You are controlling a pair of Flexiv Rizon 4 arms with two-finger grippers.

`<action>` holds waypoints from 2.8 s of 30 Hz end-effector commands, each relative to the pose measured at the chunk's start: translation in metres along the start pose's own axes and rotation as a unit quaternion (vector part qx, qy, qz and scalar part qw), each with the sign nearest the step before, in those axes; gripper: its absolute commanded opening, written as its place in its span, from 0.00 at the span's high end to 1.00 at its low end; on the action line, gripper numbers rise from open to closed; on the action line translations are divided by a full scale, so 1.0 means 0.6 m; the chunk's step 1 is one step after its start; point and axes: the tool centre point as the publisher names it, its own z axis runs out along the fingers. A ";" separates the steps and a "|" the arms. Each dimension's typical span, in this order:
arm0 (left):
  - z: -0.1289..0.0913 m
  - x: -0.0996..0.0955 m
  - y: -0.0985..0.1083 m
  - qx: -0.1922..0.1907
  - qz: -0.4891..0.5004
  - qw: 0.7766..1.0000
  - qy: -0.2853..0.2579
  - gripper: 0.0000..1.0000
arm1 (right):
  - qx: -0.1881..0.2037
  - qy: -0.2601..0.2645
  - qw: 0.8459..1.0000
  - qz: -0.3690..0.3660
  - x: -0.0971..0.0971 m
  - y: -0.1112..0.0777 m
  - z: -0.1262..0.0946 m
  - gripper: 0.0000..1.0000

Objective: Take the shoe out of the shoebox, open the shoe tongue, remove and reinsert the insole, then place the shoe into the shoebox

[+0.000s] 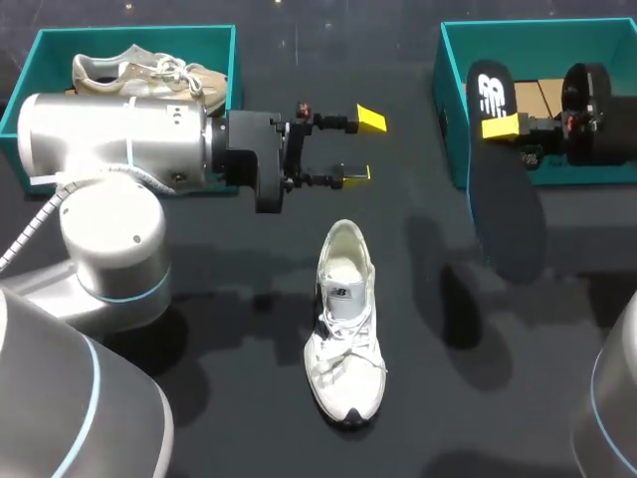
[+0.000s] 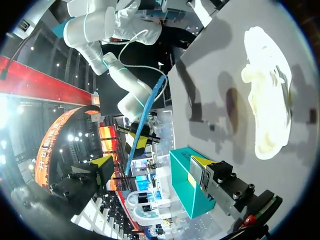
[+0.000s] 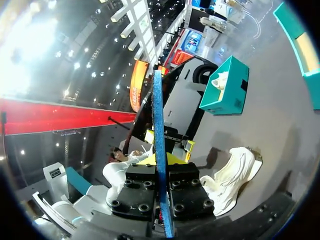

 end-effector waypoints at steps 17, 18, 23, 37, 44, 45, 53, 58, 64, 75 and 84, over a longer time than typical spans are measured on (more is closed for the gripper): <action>0.022 -0.011 0.008 0.008 -0.011 1.000 -0.008 0.00 | 0.003 -0.014 0.996 0.085 -0.077 0.070 0.020 1.00; 0.027 -0.012 0.004 0.013 -0.010 1.000 -0.008 0.00 | -0.004 0.002 0.995 0.095 -0.082 0.078 0.024 1.00; 0.051 -0.012 0.000 0.017 -0.006 1.000 -0.014 0.00 | -0.010 0.021 0.988 0.153 -0.103 0.096 0.042 1.00; 0.092 0.003 0.016 0.008 -0.025 1.000 0.012 0.00 | -0.015 0.006 0.975 0.221 -0.127 0.097 0.061 1.00; 0.106 0.026 0.019 0.004 -0.042 0.999 0.026 0.13 | -0.013 -0.005 0.977 0.212 -0.128 0.101 0.067 1.00; 0.108 0.027 0.020 0.002 -0.043 0.999 0.026 0.14 | -0.013 -0.010 0.977 0.212 -0.128 0.102 0.068 1.00; 0.123 0.041 0.030 -0.011 -0.042 0.999 0.011 0.27 | -0.011 -0.018 0.979 0.204 -0.136 0.107 0.084 1.00; 0.132 0.049 0.040 -0.022 -0.044 0.999 0.002 0.38 | -0.011 -0.018 0.979 0.202 -0.137 0.108 0.090 1.00; 0.137 0.050 0.046 -0.029 -0.040 0.999 -0.002 0.55 | -0.014 -0.022 0.979 0.202 -0.141 0.108 0.095 1.00; 0.134 0.056 0.053 -0.042 -0.039 0.998 -0.001 0.69 | -0.014 -0.019 0.979 0.200 -0.149 0.104 0.106 1.00; 0.127 0.055 0.046 -0.038 -0.037 0.999 -0.002 0.75 | -0.014 -0.016 0.979 0.201 -0.148 0.100 0.112 1.00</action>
